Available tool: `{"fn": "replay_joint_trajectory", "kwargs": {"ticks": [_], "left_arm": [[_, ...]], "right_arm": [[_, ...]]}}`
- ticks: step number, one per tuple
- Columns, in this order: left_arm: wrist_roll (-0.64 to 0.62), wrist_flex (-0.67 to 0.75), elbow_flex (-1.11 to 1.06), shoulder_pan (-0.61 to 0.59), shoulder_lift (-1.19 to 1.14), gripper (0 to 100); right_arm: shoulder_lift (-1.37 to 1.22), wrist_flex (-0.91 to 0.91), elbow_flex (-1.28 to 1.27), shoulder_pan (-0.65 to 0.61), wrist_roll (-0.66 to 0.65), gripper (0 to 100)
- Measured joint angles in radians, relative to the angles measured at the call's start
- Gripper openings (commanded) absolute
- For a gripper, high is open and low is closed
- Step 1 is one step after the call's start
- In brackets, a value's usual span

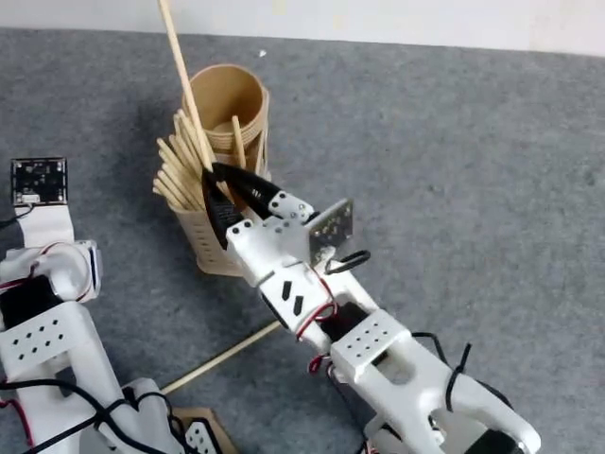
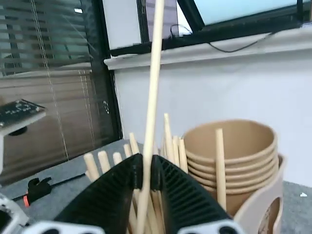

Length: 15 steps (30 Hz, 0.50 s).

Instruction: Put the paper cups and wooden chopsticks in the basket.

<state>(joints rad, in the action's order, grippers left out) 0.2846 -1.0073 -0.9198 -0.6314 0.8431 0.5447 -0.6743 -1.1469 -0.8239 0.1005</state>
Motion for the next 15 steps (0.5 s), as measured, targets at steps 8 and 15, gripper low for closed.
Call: {"fn": "replay_joint_trajectory", "kwargs": {"ticks": [8,15], "left_arm": [[0.000,0.000,0.000,0.000,0.000,20],[0.000,0.000,0.000,0.000,0.000,20]], "right_arm": [[-0.003,0.043,0.000,0.000,0.000,27.1],[-0.002,0.201,0.021,-0.003,-0.003,26.0]]}}
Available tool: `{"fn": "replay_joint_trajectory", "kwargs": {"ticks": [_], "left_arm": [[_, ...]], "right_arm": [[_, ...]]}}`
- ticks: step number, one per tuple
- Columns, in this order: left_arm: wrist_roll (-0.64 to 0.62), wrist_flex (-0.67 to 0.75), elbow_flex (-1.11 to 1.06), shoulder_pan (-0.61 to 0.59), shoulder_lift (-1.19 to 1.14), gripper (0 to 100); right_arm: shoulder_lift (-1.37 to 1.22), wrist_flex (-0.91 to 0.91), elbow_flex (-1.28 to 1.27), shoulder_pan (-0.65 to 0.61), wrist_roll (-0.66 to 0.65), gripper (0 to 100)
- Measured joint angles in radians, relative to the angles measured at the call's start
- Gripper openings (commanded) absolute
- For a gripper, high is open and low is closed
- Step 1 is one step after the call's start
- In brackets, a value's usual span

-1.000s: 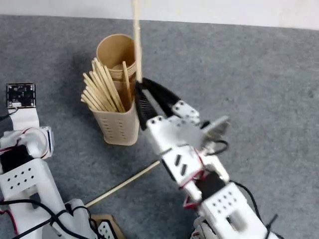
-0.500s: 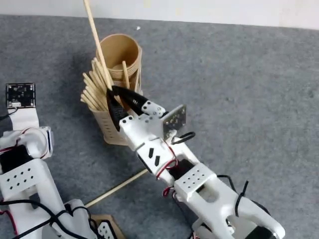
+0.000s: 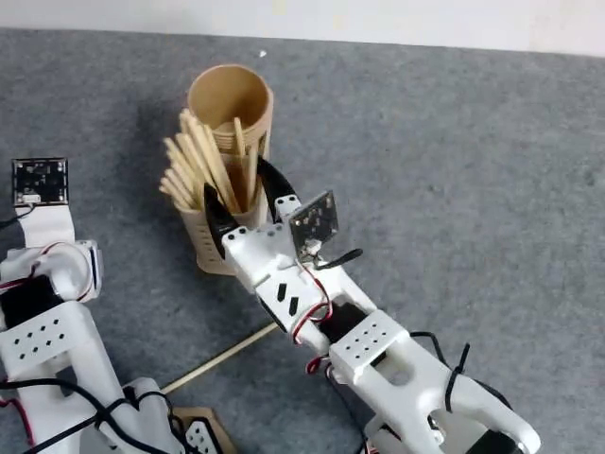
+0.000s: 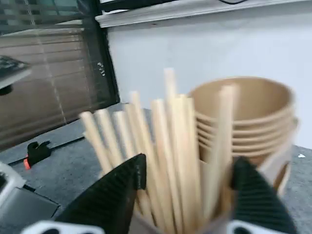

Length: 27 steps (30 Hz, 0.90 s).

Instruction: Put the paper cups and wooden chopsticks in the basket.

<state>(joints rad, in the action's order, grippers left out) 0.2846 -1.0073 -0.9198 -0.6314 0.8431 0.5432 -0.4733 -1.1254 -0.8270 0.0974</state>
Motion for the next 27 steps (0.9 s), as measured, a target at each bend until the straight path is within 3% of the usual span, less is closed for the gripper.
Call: {"fn": "replay_joint_trajectory", "kwargs": {"ticks": [3,6,12,17,21,24,27], "left_arm": [[0.000,0.000,0.000,0.000,0.000,20],[0.000,-0.011,0.021,0.000,0.000,20],[0.049,-0.311,0.290,0.011,0.000,20],[0.057,-0.562,0.565,0.046,0.002,20],[0.058,-0.732,0.735,0.120,0.012,20],[0.058,-0.758,0.720,0.169,0.015,15],[0.081,-0.764,0.611,0.239,0.005,15]], "right_arm": [[0.049,0.057,0.026,0.005,0.000,11.6],[0.187,0.247,0.097,0.025,0.002,0.0],[0.506,0.948,0.414,0.127,0.002,2.2],[0.589,1.556,0.698,0.318,0.002,2.2],[0.594,1.916,0.724,0.503,-0.061,2.2],[0.606,2.012,0.632,0.666,-0.236,2.2],[0.597,1.952,0.450,0.786,-0.304,2.2]]}}
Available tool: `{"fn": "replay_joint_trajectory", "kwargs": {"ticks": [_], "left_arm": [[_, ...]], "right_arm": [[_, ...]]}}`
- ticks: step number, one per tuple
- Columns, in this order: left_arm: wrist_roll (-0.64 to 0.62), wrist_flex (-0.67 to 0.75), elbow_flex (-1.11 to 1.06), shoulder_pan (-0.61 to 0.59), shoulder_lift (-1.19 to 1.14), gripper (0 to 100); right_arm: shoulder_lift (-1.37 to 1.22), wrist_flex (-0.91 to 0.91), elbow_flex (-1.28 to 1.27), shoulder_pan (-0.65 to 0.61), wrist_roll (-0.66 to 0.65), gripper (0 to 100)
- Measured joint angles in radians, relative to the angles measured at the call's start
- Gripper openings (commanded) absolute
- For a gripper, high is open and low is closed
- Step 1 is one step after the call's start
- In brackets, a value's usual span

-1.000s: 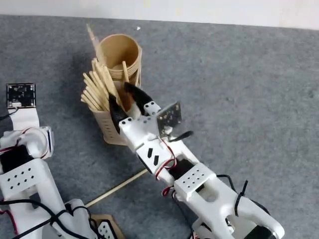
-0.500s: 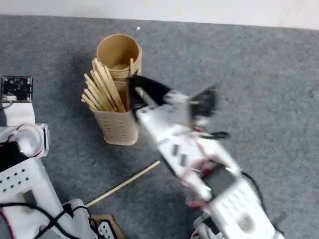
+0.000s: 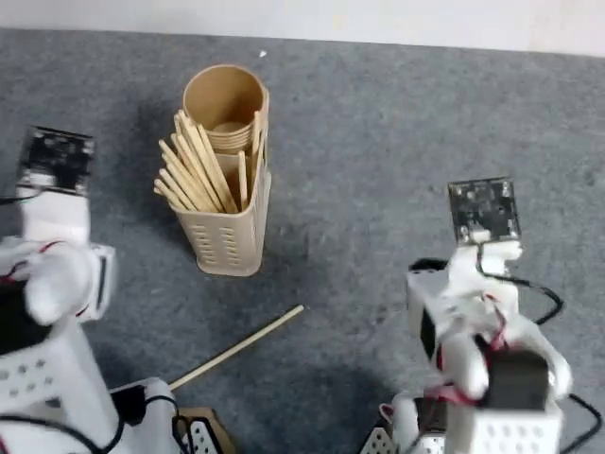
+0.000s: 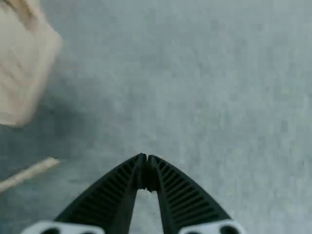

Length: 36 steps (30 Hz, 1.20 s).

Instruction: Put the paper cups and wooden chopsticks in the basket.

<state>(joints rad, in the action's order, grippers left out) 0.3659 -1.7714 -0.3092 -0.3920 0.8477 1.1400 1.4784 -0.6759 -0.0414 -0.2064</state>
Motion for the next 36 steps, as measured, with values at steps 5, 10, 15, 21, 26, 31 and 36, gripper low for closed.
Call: {"fn": "replay_joint_trajectory", "kwargs": {"ticks": [5,10,15,21,26,31,36], "left_arm": [[0.032,0.000,-0.183,0.103,0.000,15],[0.057,0.000,-0.264,0.192,0.000,14],[0.057,0.002,-0.290,0.278,0.107,14],[0.106,-0.002,-0.407,0.361,0.175,14],[0.224,0.000,-0.466,0.460,0.143,14],[0.275,0.003,-0.476,0.624,0.133,15],[0.282,0.002,-0.480,0.804,0.127,15]], "right_arm": [[-0.002,-0.308,-0.390,0.189,-0.015,2.2],[-0.003,-0.583,-0.694,0.253,-0.015,2.2],[-0.003,-0.743,-0.853,0.244,-0.015,2.2],[-0.002,-0.779,-0.891,0.238,-0.020,2.2],[-0.002,-0.779,-0.895,0.238,-0.023,2.2],[-0.002,-0.779,-0.895,0.236,-0.023,2.2],[-0.002,-0.779,-0.898,0.236,-0.023,2.2]]}}
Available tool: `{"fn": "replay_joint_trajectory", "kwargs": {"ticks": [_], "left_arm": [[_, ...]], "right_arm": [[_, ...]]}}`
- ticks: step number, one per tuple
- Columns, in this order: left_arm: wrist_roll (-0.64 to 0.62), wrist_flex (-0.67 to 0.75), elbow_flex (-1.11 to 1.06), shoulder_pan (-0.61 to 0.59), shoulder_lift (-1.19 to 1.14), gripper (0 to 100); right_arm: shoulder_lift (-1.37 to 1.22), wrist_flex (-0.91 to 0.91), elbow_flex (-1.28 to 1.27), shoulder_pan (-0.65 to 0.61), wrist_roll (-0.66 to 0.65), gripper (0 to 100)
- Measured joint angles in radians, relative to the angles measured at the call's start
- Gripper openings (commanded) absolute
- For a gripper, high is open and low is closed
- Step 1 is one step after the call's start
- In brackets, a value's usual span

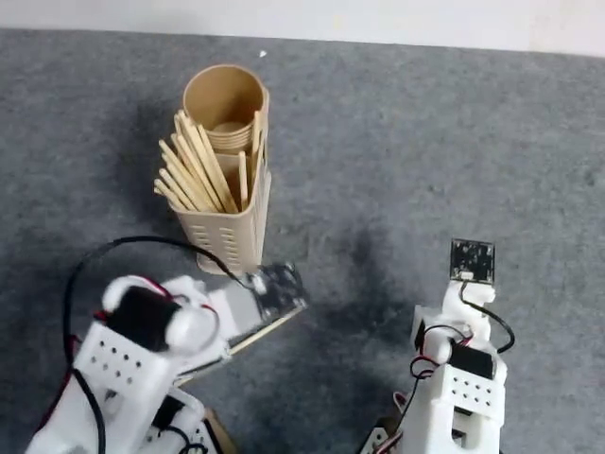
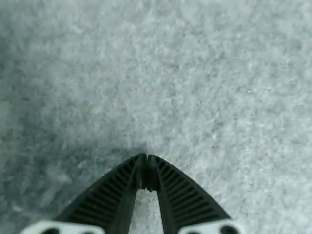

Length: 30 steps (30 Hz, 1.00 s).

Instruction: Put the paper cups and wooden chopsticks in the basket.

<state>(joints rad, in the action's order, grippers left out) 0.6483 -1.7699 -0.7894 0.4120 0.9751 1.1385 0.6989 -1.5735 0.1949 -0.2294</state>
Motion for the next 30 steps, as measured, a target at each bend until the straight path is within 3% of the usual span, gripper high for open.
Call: {"fn": "replay_joint_trajectory", "kwargs": {"ticks": [4,16,30], "left_arm": [[0.000,0.054,-0.028,0.038,0.000,15],[-0.063,0.427,-0.236,0.049,0.000,18],[-0.249,0.525,-0.250,0.029,-0.002,18]], "right_arm": [[0.000,0.000,0.000,0.000,0.000,2.2],[0.000,0.000,0.000,0.000,0.000,2.2],[0.000,0.000,0.000,0.000,0.000,2.2]]}}
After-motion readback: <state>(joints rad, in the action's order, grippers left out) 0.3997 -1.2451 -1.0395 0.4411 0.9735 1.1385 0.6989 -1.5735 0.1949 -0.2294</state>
